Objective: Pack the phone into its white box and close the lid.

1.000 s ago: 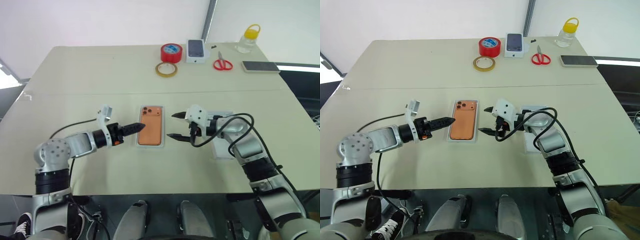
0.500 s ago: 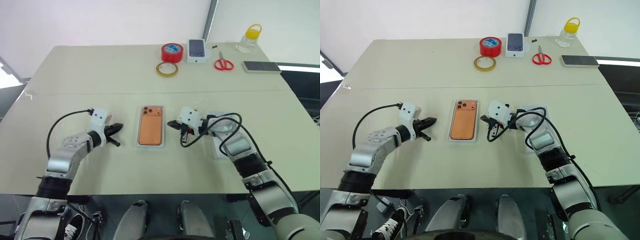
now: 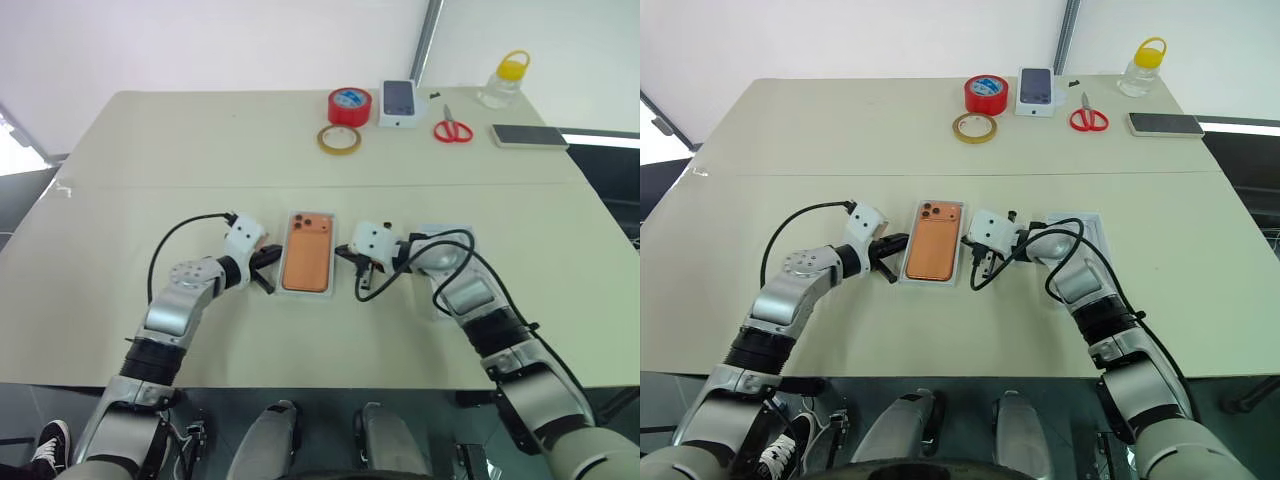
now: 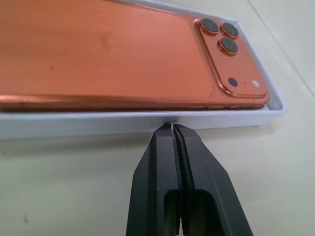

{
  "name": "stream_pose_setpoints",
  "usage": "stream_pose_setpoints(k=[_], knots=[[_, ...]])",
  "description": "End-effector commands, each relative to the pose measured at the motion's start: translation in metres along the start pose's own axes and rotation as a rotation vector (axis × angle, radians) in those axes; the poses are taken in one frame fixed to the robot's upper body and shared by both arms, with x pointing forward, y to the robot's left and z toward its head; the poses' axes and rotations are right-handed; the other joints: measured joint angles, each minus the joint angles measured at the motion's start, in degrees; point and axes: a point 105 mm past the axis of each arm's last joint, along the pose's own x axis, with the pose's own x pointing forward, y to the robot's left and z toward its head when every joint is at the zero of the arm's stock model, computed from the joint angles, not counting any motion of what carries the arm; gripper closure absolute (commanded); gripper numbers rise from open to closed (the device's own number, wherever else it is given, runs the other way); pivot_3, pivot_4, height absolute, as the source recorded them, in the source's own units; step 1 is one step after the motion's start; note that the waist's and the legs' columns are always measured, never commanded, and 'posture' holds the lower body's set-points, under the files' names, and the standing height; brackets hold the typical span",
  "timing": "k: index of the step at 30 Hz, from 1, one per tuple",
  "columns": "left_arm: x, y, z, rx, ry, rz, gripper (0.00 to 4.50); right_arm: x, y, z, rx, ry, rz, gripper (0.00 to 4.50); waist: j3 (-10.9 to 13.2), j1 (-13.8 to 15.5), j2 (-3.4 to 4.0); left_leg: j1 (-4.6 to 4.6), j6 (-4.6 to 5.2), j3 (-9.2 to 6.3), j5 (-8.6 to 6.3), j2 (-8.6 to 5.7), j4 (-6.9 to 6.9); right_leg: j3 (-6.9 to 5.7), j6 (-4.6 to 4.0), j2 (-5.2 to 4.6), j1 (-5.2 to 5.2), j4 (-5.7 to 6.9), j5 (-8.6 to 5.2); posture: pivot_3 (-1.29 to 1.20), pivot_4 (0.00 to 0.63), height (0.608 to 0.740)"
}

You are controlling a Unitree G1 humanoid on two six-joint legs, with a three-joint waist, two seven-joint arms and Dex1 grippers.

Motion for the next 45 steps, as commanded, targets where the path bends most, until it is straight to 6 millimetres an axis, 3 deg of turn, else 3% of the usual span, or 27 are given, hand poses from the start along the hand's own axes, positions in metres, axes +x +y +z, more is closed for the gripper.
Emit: stream_pose_setpoints(k=[1, 9, 13, 21, 26, 37, 45], knots=[[0.026, -0.059, 0.0, 0.002, 0.023, -0.227, 4.5, -0.023, 0.0, 0.002, -0.017, -0.005, 0.008, 4.43, 0.0, 0.8, 0.01, 0.0, 0.05, 0.0, -0.03, -0.01, 0.07, -0.01, 0.02, 0.0, 0.04, -0.02, -0.01, 0.0, 0.15, 0.74], [0.049, -0.089, 0.019, 0.017, -0.016, -0.328, 4.5, -0.058, 0.009, -0.012, 0.007, 0.069, 0.009, 4.43, 0.0, 1.5, 0.01, -0.01, 0.41, 0.02, -0.25, -0.11, 0.34, -0.05, 0.17, -0.11, 0.24, -0.1, -0.1, 0.0, 0.15, 0.74], [0.067, -0.118, 0.037, 0.031, -0.056, -0.417, 4.5, -0.083, 0.007, -0.028, 0.016, 0.138, -0.025, 4.43, 0.0, 2.5, 0.0, -0.02, 0.41, 0.02, -0.25, -0.16, 0.39, -0.13, 0.22, -0.19, 0.34, -0.17, -0.14, 0.0, 0.15, 0.74], [0.074, -0.146, 0.046, 0.036, -0.081, -0.524, 4.5, -0.1, -0.002, -0.043, 0.024, 0.194, -0.079, 4.43, 0.0, 2.1, -0.03, -0.03, 0.45, 0.03, -0.27, -0.31, 0.4, -0.13, 0.31, -0.34, 0.37, -0.2, -0.18, 0.0, 0.15, 0.74], [0.075, -0.15, 0.049, 0.045, -0.093, -0.532, 4.5, -0.104, -0.001, -0.045, 0.04, 0.197, -0.069, 4.43, 0.0, 2.0, -0.03, -0.02, 0.45, 0.04, -0.27, -0.3, 0.41, -0.12, 0.32, -0.33, 0.34, -0.19, -0.18, 0.0, 0.15, 0.74], [0.079, -0.129, 0.045, 0.042, -0.08, -0.448, 4.5, -0.111, 0.015, -0.049, 0.095, 0.227, -0.002, 4.43, 0.0, 2.0, -0.03, -0.01, 0.44, 0.04, -0.27, -0.26, 0.41, -0.13, 0.32, -0.3, 0.36, -0.18, -0.19, 0.0, 0.15, 0.74], [0.077, -0.121, 0.041, 0.041, -0.075, -0.432, 4.5, -0.111, 0.011, -0.051, 0.055, 0.242, -0.021, 4.43, 0.0, 2.0, -0.03, -0.01, 0.44, 0.04, -0.27, -0.26, 0.41, -0.13, 0.32, -0.3, 0.36, -0.17, -0.19, 0.0, 0.15, 0.74]])
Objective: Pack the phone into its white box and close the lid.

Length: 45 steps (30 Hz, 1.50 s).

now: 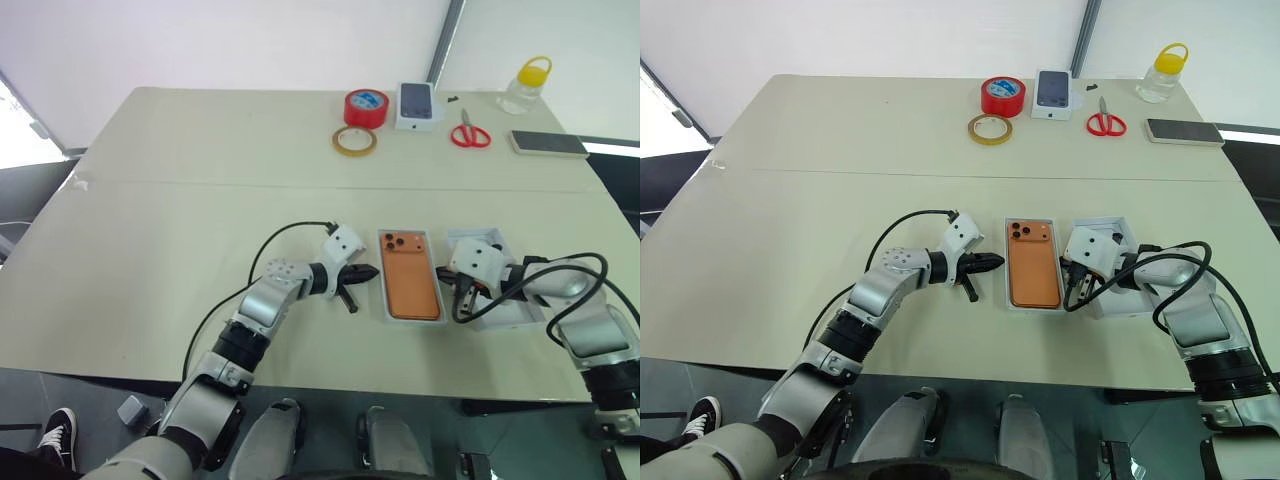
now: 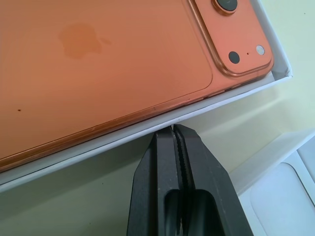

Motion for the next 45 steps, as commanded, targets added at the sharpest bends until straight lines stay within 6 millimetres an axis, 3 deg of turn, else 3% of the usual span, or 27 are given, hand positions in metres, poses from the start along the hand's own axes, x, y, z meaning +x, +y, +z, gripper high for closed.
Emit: stream_pose_setpoints(k=[1, 11, 30, 37, 43, 45], knots=[[0.004, -0.007, 0.011, 0.03, -0.039, -0.035, 4.5, 0.005, 0.009, 0.013, -0.06, -0.044, 0.045, 4.43, 0.0, 0.0, 0.0, 0.0, 0.0, 0.0, 0.0, 0.0, 0.0, 0.0, 0.0, 0.0, 0.0, 0.0, 0.0, 0.0, 0.15, 0.74], [-0.009, 0.009, 0.005, 0.026, -0.03, 0.035, 4.5, -0.001, -0.004, 0.007, -0.09, -0.011, 0.015, 4.43, 0.0, -0.5, 0.0, 0.0, 0.0, 0.01, 0.0, 0.02, 0.0, 0.0, 0.0, 0.02, -0.04, 0.05, 0.0, 0.0, 0.15, 0.74], [-0.024, 0.022, 0.012, 0.03, -0.075, 0.103, 4.5, 0.02, -0.042, 0.002, -0.113, 0.043, -0.153, 4.43, 0.0, -1.7, 0.01, 0.02, -0.1, 0.01, 0.06, 0.04, 0.0, 0.02, -0.02, 0.05, -0.1, 0.2, 0.01, 0.0, 0.15, 0.74], [-0.06, 0.04, 0.021, 0.028, -0.154, 0.169, 4.5, 0.0, -0.039, -0.014, -0.091, 0.075, -0.138, 4.43, 0.0, -1.4, 0.01, 0.02, -0.1, 0.0, 0.06, 0.04, 0.0, 0.04, -0.02, 0.04, -0.09, 0.18, 0.01, 0.0, 0.15, 0.74], [-0.095, 0.056, 0.03, 0.036, -0.218, 0.224, 4.5, -0.008, -0.039, -0.002, 0.048, -0.018, -0.147, 4.43, 0.0, -1.5, 0.02, 0.02, -0.09, 0.01, 0.06, 0.05, -0.01, 0.06, -0.02, 0.03, -0.1, 0.17, 0.01, 0.0, 0.15, 0.74], [-0.108, 0.059, 0.027, 0.025, -0.216, 0.226, 4.5, -0.014, -0.034, 0.001, 0.118, -0.049, -0.115, 3.89, 0.0, -1.5, 0.02, 0.0, -0.09, 0.01, 0.06, 0.05, -0.01, 0.06, -0.02, 0.03, -0.11, 0.17, 0.01, 0.0, 0.15, 0.74]])
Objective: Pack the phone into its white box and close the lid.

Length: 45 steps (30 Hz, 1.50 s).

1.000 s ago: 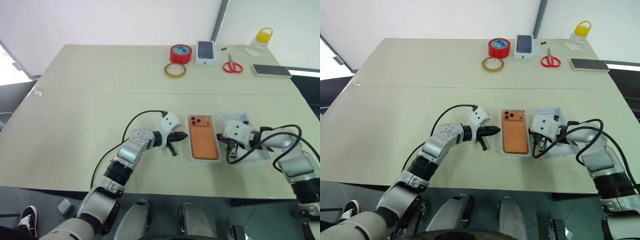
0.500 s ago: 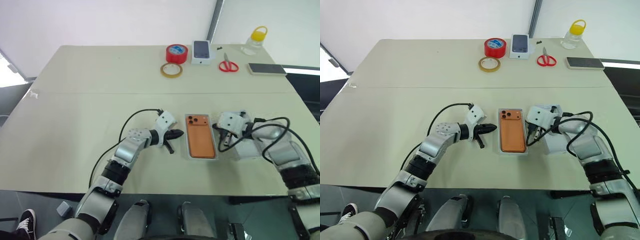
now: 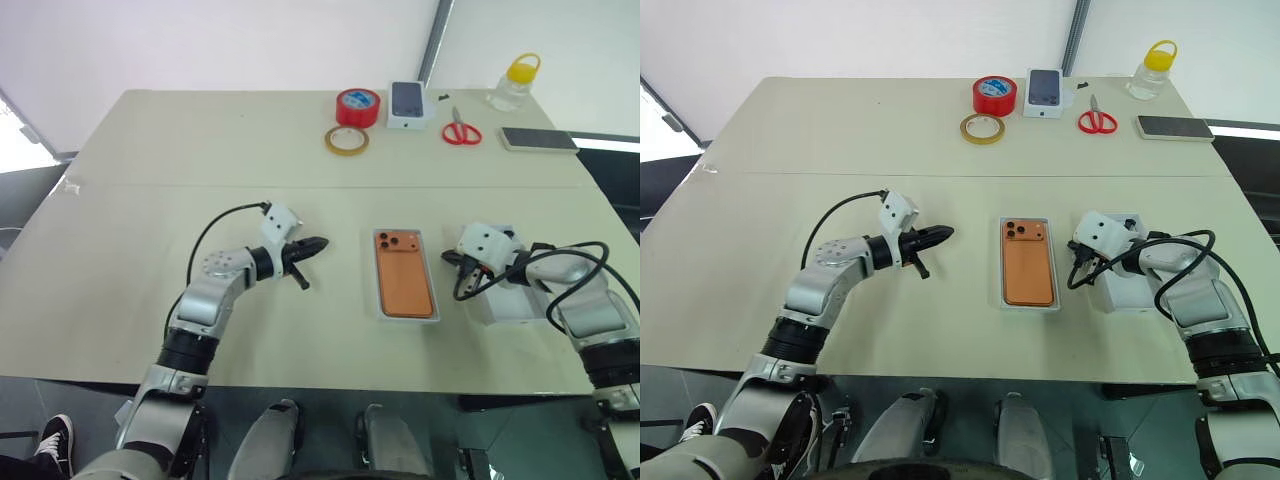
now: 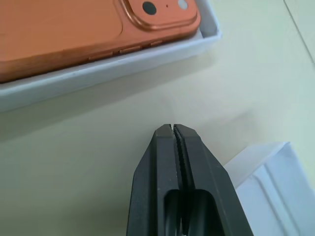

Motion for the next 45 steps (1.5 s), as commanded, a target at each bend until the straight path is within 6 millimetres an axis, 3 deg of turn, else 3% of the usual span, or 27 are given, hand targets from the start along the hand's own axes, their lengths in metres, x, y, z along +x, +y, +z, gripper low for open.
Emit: stream_pose_setpoints(k=[1, 3, 8, 10, 11, 15, 17, 20, 25, 28, 32, 38, 45], knots=[[-0.023, 0.011, 0.015, 0.024, -0.06, 0.019, 4.25, -0.016, -0.002, 0.015, 0.068, -0.081, 0.012, 3.6, 0.0, -0.1, 0.01, 0.0, 0.0, 0.0, 0.0, 0.03, 0.0, 0.0, 0.0, 0.01, 0.0, 0.0, 0.0, 0.0, 0.15, 0.74], [-0.032, 0.01, 0.014, 0.015, -0.061, 0.0, 3.66, -0.021, 0.0, 0.019, 0.074, -0.109, 0.016, 2.62, 0.0, -0.3, 0.02, 0.01, 0.01, 0.0, -0.01, 0.04, -0.02, 0.03, 0.0, 0.02, -0.03, 0.0, 0.0, 0.0, 0.15, 0.74], [-0.052, 0.012, 0.008, 0.047, -0.042, 0.013, 1.19, -0.03, -0.013, 0.028, 0.241, -0.172, -0.063, 0.02, 0.0, -0.2, 0.06, 0.01, 0.26, 0.01, -0.15, 0.05, -0.02, 0.03, -0.04, 0.02, -0.02, 0.02, 0.02, 0.0, 0.15, 0.74], [-0.059, 0.011, 0.005, 0.047, -0.038, -0.001, 0.21, -0.035, -0.012, 0.028, 0.274, -0.161, -0.075, 0.0, 0.0, -0.2, 0.06, 0.0, 0.26, 0.0, -0.15, 0.07, -0.04, 0.04, -0.04, 0.02, -0.05, 0.01, 0.02, 0.0, 0.15, 0.74], [-0.062, 0.01, 0.005, 0.044, -0.038, -0.007, 0.1, -0.037, -0.013, 0.026, 0.294, -0.15, -0.092, 0.0, 0.0, -0.2, 0.06, 0.0, 0.26, 0.0, -0.15, 0.07, -0.05, 0.04, -0.04, 0.02, -0.05, 0.01, 0.02, 0.0, 0.15, 0.74], [-0.073, 0.008, 0.009, 0.084, -0.066, -0.029, 0.1, -0.048, -0.018, 0.011, 0.363, -0.07, -0.204, 0.0, 0.0, 0.1, 0.07, -0.01, 0.27, 0.0, -0.16, 0.07, -0.05, 0.04, -0.05, 0.0, -0.05, 0.0, 0.02, 0.0, 0.15, 0.74], [-0.079, 0.008, 0.011, 0.09, -0.088, -0.049, 0.1, -0.051, -0.011, 0.007, 0.415, -0.043, -0.218, 0.0, 0.0, 0.1, 0.07, -0.02, 0.3, 0.01, -0.18, 0.06, -0.05, 0.04, -0.05, -0.01, -0.05, -0.02, 0.01, 0.0, 0.15, 0.74], [-0.086, 0.004, 0.013, 0.134, -0.101, -0.09, 0.1, -0.05, 0.009, 0.01, 0.468, 0.003, -0.166, 0.0, 0.0, 0.0, 0.1, -0.05, 0.33, 0.01, -0.2, 0.07, -0.08, 0.04, -0.05, -0.02, -0.09, -0.02, 0.01, 0.0, 0.15, 0.74], [-0.09, 0.004, 0.013, 0.164, -0.099, -0.108, 0.1, -0.057, 0.014, 0.009, 0.431, 0.139, -0.233, 0.0, 0.0, -0.2, 0.14, -0.04, 0.34, 0.02, -0.21, 0.08, -0.08, 0.05, -0.08, -0.01, -0.11, 0.0, 0.02, 0.0, 0.15, 0.74], [-0.092, 0.005, 0.012, 0.173, -0.097, -0.109, 0.1, -0.063, 0.012, 0.007, 0.485, 0.188, -0.279, 0.0, 0.0, 0.0, 0.14, -0.05, 0.36, 0.02, -0.22, 0.09, -0.11, 0.04, -0.08, -0.01, -0.12, -0.03, 0.02, 0.0, 0.15, 0.74], [-0.092, 0.0, 0.016, 0.182, -0.125, -0.12, 0.1, -0.069, 0.023, 0.005, 0.622, 0.277, -0.283, 0.0, 0.0, -0.1, 0.14, -0.06, 0.37, 0.02, -0.22, 0.09, -0.1, 0.05, -0.08, -0.02, -0.12, -0.03, 0.02, 0.0, 0.15, 0.74], [-0.096, -0.008, 0.017, 0.229, -0.145, -0.158, 0.1, -0.057, 0.013, 0.017, 0.707, 0.301, -0.269, 0.0, 0.1, -0.2, 0.19, -0.06, 0.37, 0.05, -0.22, 0.1, -0.12, 0.06, -0.09, -0.02, -0.14, -0.02, 0.02, 0.0, 0.15, 0.74], [-0.093, -0.012, 0.018, 0.256, -0.143, -0.179, 0.1, -0.045, 0.008, 0.014, 0.754, 0.354, -0.202, 0.0, 0.1, 0.0, 0.19, -0.09, 0.39, 0.05, -0.23, 0.09, -0.12, 0.05, -0.08, -0.03, -0.14, -0.05, 0.02, 0.0, 0.15, 0.74]])
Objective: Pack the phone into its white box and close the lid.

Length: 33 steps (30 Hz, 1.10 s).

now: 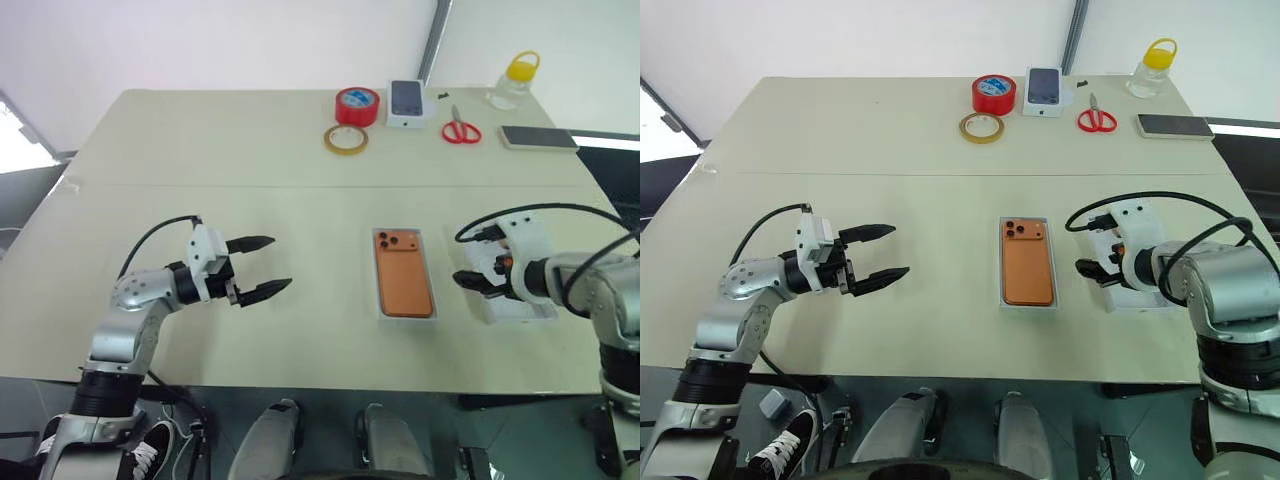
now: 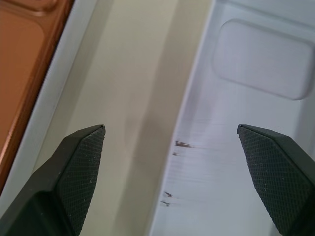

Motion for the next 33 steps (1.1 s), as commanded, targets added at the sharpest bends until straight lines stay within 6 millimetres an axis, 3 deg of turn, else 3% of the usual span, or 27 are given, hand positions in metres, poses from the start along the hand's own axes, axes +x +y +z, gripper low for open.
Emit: stream_pose_setpoints(k=[1, 12, 26, 33], knots=[[0.001, -0.003, 0.013, 0.058, -0.028, -0.015, 0.1, -0.003, 0.001, 0.006, -0.008, 0.008, 0.026, 0.0, 0.0, 0.0, 0.0, 0.0, 0.0, 0.0, 0.0, 0.0, 0.0, 0.0, 0.0, 0.0, 0.0, 0.0, 0.0, 0.0, 0.15, 0.74], [0.003, -0.012, 0.011, 0.063, -0.044, 0.008, 0.1, 0.002, -0.01, 0.011, -0.014, 0.091, -0.037, 0.0, 0.0, -0.4, 0.02, -0.01, 0.0, 0.02, 0.0, 0.03, 0.0, 0.01, 0.0, 0.02, -0.02, 0.01, 0.0, 0.0, 0.15, 0.74], [0.005, -0.016, 0.01, 0.063, -0.056, 0.022, 0.1, 0.0, -0.003, 0.02, -0.007, 0.135, -0.004, 0.0, 0.0, -0.4, 0.04, -0.01, 0.02, 0.03, 0.0, 0.04, -0.01, 0.01, -0.01, 0.02, -0.03, 0.0, 0.0, 0.0, 0.15, 0.74], [0.009, -0.018, 0.011, 0.055, -0.065, 0.024, 0.1, 0.003, 0.003, 0.007, 0.001, 0.172, -0.004, 0.0, 0.0, -0.3, 0.05, -0.03, 0.03, 0.03, -0.01, 0.03, 0.0, 0.01, -0.01, 0.02, -0.03, 0.0, 0.0, 0.0, 0.15, 0.74]])
